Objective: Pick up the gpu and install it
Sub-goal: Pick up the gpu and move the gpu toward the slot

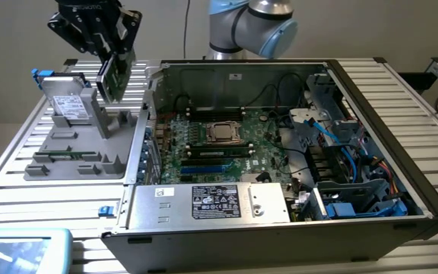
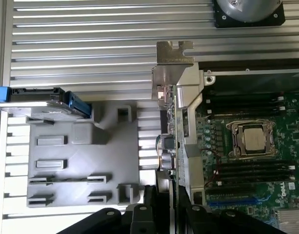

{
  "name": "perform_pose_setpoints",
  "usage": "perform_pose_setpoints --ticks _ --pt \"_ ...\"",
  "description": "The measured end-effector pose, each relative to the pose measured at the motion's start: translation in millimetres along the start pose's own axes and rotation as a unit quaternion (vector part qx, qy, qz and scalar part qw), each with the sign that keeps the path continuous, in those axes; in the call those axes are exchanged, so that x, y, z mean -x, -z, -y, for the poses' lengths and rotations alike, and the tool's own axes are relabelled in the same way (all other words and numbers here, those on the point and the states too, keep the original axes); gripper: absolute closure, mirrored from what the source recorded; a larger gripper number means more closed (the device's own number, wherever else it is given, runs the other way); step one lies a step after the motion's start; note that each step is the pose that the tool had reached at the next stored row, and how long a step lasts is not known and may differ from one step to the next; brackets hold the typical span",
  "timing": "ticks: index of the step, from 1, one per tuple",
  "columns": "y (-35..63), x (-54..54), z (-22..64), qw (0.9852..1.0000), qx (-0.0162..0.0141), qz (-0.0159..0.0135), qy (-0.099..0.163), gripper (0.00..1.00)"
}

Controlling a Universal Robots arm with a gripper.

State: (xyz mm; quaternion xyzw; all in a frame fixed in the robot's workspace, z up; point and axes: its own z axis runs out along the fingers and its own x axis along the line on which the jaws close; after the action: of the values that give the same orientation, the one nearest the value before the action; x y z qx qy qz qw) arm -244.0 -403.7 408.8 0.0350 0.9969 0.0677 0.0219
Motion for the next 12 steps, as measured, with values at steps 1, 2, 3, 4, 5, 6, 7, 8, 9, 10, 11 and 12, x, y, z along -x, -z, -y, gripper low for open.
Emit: perform_pose_setpoints --ticks 1,2,3,4,5,6,7,8,9,10,11,12 --pt "0.9 4.6 0.3 1.0 0.0 -0.0004 0.0 0.71" --pt "1.6 9.2 0.6 1.0 -0.0001 -0.0009 0.0 0.71" --pt "2.0 13.7 0.9 1.0 -0.0001 -0.0012 0.0 0.71" --pt "2.3 18.2 1.2 1.0 -0.0002 -0.0016 0.0 0.71" --pt "2.4 22.8 1.5 1.0 -0.0001 -0.0019 0.0 0.71" --pt "2.4 27.4 1.9 1.0 -0.0002 -0.0024 0.0 0.71" --pt "2.3 31.6 2.3 1.0 -0.0002 -0.003 0.0 0.71" --pt "2.3 35.6 2.7 1.0 -0.0003 -0.0038 -0.001 0.71" --pt "2.2 39.8 3.1 1.0 -0.0003 -0.0048 -0.001 0.71" --pt "2.1 43.8 3.6 1.0 -0.0004 -0.0057 -0.001 0.71" --pt "2.1 47.7 4.0 1.0 -0.0005 -0.0067 -0.001 0.71" --pt "2.0 51.4 4.4 1.0 -0.0006 -0.0079 -0.001 0.71"
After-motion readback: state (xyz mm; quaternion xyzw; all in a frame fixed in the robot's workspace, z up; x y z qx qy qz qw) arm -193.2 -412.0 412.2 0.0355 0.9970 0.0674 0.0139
